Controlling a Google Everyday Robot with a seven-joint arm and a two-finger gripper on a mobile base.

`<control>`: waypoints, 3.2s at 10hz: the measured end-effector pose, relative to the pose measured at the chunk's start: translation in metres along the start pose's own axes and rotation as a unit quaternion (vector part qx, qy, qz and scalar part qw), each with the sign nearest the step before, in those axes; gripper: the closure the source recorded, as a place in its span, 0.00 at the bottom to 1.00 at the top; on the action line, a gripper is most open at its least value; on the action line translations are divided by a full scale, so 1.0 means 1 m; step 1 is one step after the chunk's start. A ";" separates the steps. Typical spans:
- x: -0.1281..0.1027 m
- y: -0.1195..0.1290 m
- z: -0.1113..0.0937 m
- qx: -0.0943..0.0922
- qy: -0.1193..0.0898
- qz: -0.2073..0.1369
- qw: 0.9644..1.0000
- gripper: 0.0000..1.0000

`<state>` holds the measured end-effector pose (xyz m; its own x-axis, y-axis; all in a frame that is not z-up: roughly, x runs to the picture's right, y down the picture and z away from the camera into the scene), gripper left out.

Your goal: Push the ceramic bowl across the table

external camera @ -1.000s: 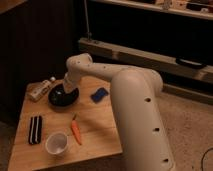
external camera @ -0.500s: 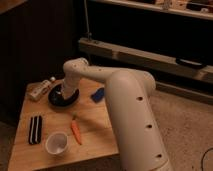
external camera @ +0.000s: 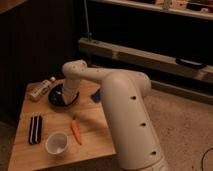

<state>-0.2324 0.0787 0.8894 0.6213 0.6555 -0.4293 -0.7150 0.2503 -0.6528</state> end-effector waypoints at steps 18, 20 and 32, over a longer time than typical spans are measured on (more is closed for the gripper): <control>0.142 -0.039 -0.090 0.050 0.027 0.100 0.993 1.00; 0.079 -0.034 -0.083 0.058 -0.033 0.074 0.995 1.00; 0.052 -0.007 -0.028 0.027 -0.018 0.013 0.999 1.00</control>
<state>-0.1864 0.0913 0.8542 0.5916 0.6872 -0.4217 -0.7472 0.2709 -0.6069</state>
